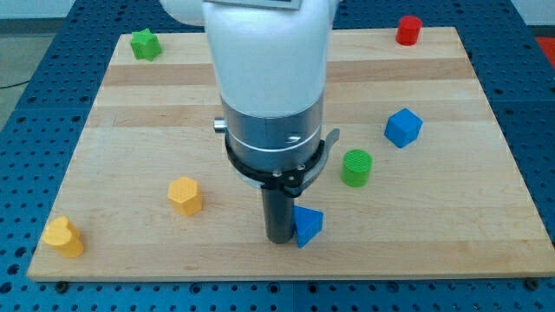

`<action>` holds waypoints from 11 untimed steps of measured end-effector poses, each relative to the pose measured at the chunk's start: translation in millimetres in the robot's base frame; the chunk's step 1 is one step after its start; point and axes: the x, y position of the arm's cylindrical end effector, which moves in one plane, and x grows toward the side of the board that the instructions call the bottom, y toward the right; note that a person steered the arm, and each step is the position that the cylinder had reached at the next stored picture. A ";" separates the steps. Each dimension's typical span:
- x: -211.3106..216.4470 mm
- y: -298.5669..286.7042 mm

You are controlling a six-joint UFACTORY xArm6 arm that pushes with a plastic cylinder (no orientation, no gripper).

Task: Slide the yellow hexagon towards the green circle

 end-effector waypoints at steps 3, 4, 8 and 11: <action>0.0 -28.8; 0.0 -70.0; -82.4 -187.5; -104.7 -128.7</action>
